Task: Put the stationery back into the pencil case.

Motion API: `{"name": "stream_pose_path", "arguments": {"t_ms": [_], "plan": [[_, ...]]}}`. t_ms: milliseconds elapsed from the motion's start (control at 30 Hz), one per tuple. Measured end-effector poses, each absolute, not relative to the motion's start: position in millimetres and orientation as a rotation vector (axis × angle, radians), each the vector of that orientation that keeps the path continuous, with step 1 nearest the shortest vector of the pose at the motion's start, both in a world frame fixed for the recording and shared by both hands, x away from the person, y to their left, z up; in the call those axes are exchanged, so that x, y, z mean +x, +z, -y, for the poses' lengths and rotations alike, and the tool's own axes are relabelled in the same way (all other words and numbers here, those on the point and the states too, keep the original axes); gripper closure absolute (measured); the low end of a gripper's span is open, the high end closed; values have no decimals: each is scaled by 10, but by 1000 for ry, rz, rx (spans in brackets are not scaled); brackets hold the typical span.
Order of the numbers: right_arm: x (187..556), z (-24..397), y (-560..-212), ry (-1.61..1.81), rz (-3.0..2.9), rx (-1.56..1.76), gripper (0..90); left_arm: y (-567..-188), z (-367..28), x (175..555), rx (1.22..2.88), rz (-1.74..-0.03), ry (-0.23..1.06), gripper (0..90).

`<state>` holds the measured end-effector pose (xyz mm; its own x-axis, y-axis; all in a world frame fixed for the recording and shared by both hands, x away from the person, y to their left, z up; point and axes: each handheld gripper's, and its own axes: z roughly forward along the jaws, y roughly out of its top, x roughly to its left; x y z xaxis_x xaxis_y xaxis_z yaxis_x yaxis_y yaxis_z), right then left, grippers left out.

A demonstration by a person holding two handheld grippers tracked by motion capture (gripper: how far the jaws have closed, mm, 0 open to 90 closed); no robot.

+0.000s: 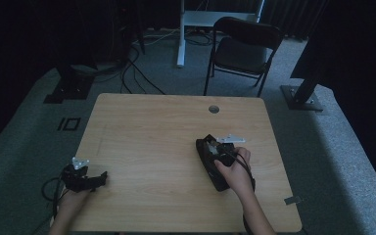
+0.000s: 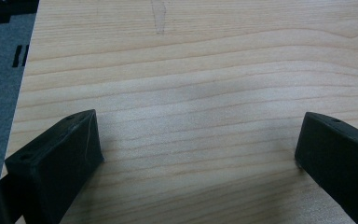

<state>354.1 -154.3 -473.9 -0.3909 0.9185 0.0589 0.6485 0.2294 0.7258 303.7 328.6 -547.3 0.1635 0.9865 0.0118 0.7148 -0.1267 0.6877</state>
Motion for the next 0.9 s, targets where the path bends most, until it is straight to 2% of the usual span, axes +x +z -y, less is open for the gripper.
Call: {"name": "stream_pose_path", "arguments": {"t_ms": [900], "plan": [[3670,1415,-4951,786,-2143,1543,506,-5473,-3286,3037,1905,-1607,653,5]]}}
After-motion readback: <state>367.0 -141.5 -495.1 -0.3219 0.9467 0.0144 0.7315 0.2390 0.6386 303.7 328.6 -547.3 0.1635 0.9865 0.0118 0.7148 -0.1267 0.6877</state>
